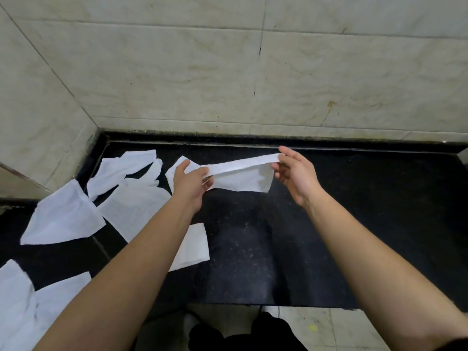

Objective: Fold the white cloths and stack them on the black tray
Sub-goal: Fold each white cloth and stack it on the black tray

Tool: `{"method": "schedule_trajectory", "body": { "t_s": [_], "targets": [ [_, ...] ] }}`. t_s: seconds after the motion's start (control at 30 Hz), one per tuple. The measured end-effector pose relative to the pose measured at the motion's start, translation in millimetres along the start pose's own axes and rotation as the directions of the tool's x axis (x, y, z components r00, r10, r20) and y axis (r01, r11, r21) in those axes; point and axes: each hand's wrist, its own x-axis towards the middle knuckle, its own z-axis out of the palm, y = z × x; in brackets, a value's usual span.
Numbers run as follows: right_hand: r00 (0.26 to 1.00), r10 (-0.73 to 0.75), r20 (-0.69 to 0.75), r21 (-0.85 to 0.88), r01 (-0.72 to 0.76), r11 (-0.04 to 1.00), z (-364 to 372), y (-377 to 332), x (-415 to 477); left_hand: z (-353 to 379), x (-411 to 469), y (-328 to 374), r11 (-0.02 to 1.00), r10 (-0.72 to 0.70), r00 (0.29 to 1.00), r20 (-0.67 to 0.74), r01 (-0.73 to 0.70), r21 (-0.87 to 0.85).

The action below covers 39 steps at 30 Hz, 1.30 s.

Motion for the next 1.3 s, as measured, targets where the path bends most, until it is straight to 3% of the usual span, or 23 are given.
{"method": "schedule_trajectory", "body": {
  "t_s": [0.07,0.2,0.4,0.53,0.7,0.9,1.03,1.3],
  "targets": [
    [1.0,0.01,-0.023,-0.054,-0.011,0.998,-9.5,12.0,-2.6,-3.8,-4.2,-11.5,0.998,0.019,0.999,-0.034,-0.017,0.067],
    [0.985,0.115,-0.127,-0.204,-0.14,0.969,-43.3,72.4,-12.6,-27.4,-18.3,-77.1,0.93,0.051,0.997,-0.062,-0.025,0.368],
    [0.885,0.361,-0.294,-0.35,-0.451,0.821,-99.8,173.4,-54.5,-82.8,-40.5,-182.1,0.682,-0.051,0.993,-0.106,0.113,0.722],
    [0.857,0.388,-0.34,-0.352,-0.498,0.792,-114.0,200.9,-73.1,-98.4,-56.0,-210.8,0.688,-0.168,0.961,-0.22,0.275,0.672],
    [0.874,0.37,-0.314,-0.339,-0.467,0.816,-110.7,184.7,-67.9,-98.0,-56.0,-204.2,0.793,-0.253,0.921,-0.297,0.373,0.482],
    [0.91,0.395,-0.124,-0.376,-0.412,0.83,-92.6,157.5,-30.2,-80.2,-36.3,-161.3,0.869,-0.063,0.954,-0.292,0.197,0.454],
    [0.951,0.258,-0.168,-0.529,-0.308,0.791,-75.7,149.8,5.1,-69.7,-7.4,-140.6,0.917,-0.127,0.965,-0.227,0.202,0.345],
    [0.969,0.137,-0.206,-0.75,-0.247,0.613,-57.3,154.6,59.1,-70.1,45.4,-133.1,0.778,0.072,0.976,-0.203,0.072,0.624]
  ]
}}
